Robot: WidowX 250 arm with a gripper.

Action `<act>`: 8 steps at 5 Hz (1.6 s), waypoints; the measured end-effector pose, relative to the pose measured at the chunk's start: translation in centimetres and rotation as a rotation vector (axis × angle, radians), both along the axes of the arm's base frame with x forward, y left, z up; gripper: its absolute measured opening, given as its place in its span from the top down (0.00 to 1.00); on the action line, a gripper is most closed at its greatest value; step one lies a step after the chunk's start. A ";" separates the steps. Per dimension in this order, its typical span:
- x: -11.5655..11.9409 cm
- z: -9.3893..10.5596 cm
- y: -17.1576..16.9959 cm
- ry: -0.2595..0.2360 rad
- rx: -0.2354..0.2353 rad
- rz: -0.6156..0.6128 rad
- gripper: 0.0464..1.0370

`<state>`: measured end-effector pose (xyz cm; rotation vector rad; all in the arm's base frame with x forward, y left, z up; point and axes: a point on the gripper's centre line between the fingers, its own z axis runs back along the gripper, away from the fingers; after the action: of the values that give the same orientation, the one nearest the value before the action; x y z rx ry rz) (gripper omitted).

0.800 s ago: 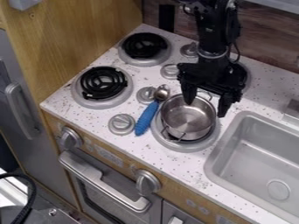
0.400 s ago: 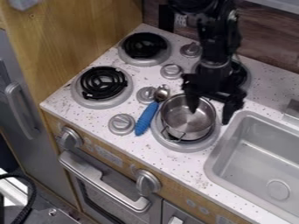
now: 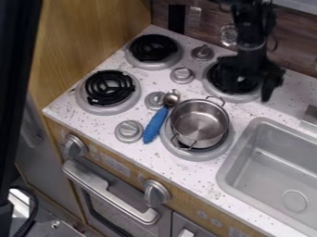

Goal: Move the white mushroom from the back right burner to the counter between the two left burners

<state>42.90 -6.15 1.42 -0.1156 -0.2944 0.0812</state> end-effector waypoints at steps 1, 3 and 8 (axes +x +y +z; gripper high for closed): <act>3.1 -0.4 1.3 -0.178 -0.009 0.053 0.04; 8.2 -0.6 4.1 -0.331 0.010 0.140 0.04; 11.2 -6.0 7.1 -0.284 0.096 0.188 0.07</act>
<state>54.08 0.90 -4.54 -0.0028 -0.5922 0.2379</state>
